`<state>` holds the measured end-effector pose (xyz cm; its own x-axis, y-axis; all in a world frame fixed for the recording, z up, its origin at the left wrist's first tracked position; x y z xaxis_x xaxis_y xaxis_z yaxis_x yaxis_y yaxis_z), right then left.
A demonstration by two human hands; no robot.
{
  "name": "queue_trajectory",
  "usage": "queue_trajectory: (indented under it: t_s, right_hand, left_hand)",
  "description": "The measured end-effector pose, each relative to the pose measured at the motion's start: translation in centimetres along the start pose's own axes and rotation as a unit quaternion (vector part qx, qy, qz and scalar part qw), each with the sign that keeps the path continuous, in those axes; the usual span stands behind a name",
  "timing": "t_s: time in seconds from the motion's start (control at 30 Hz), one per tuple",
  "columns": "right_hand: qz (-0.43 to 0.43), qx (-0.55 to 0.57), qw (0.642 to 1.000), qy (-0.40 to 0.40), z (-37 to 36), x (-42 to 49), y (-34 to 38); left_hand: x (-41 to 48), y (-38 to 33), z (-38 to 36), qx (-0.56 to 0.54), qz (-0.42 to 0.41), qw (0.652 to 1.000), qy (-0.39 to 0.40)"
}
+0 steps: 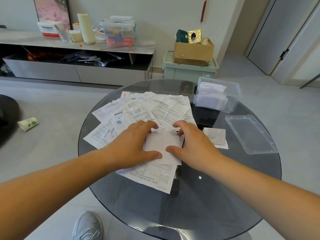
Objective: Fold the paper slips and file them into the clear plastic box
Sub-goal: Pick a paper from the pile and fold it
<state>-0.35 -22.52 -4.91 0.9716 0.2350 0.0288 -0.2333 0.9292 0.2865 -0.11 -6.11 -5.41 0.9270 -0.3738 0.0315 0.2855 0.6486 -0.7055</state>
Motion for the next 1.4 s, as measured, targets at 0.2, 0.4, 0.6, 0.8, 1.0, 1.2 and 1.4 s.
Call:
queue_trajectory:
  t_s: [0.2, 0.4, 0.6, 0.8, 1.0, 1.2, 1.4]
  right_hand:
    - [0.027, -0.005, 0.999, 0.017, -0.4, 0.2, -0.1]
    - [0.061, -0.03, 0.997, 0.025, -0.6, -0.2, -0.4]
    - [0.098, -0.075, 0.992, 0.031, -0.7, -1.1, 0.1]
    - [0.131, -0.091, 0.985, 0.065, -0.9, -2.7, 0.1]
    - [0.18, -0.093, 0.979, 0.017, -0.5, -4.2, 0.7]
    - [0.162, -0.07, 0.984, -0.018, 0.0, -4.0, 0.9]
    - [0.081, -0.013, 0.996, -0.042, 0.1, -2.6, -0.2]
  left_hand:
    - [-0.4, -0.2, -0.3, 0.04, -0.067, 0.996, 0.039]
    - [-1.0, -0.7, -0.1, 0.142, -0.122, 0.982, 0.03]
    - [-1.7, -1.6, -0.5, 0.168, -0.141, 0.972, 0.09]
    - [-2.0, -1.9, -0.8, 0.159, -0.151, 0.97, 0.102]
    - [-2.5, -2.7, -0.7, 0.149, -0.157, 0.971, 0.103]
    - [-2.5, -2.7, 0.1, 0.122, -0.122, 0.983, 0.06]
    - [-1.5, -1.6, 0.6, 0.051, -0.053, 0.997, -0.01]
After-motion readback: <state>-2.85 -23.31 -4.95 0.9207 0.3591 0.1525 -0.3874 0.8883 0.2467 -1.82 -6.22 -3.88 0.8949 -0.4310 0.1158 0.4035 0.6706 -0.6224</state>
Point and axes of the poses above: each hand's wrist, its own x-axis towards the middle knuckle, its own z-axis out of the back of the hand, y = z × x, the point moved 8 cm from there along x, towards the middle knuckle, and after that the axes turned 15 degrees about -x, right-handed, at the moved point
